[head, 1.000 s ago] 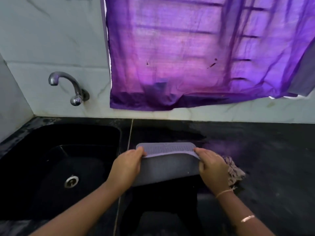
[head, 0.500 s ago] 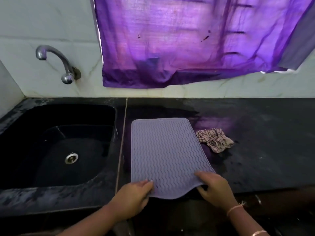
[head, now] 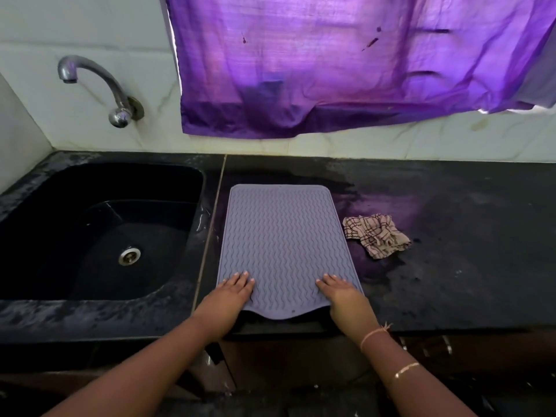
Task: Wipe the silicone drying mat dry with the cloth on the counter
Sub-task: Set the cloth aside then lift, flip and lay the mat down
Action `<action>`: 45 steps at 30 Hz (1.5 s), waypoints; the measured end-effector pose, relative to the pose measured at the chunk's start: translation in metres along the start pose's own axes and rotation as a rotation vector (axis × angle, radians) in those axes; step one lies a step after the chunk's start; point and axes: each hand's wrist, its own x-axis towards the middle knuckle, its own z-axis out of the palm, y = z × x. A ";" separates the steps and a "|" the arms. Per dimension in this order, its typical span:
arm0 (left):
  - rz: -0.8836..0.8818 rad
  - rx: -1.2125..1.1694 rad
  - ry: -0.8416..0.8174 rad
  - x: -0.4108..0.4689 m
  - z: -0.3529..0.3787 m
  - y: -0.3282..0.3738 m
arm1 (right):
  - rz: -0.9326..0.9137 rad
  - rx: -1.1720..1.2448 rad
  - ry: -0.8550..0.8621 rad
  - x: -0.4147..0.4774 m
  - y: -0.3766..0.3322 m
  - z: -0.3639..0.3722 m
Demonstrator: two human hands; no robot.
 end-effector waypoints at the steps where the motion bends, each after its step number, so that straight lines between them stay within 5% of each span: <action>1: -0.004 -0.015 0.009 0.003 -0.002 -0.001 | -0.005 0.007 -0.001 0.005 0.001 -0.003; 30: 0.029 -0.020 -0.037 -0.002 0.000 -0.024 | -0.078 0.123 -0.060 -0.001 0.001 -0.007; 38: 0.044 -0.297 -0.229 0.000 -0.013 -0.036 | -0.018 0.562 -0.401 0.008 0.008 -0.047; 45: 0.019 -0.236 0.029 -0.005 0.002 -0.029 | 0.014 0.281 -0.089 0.002 0.000 -0.025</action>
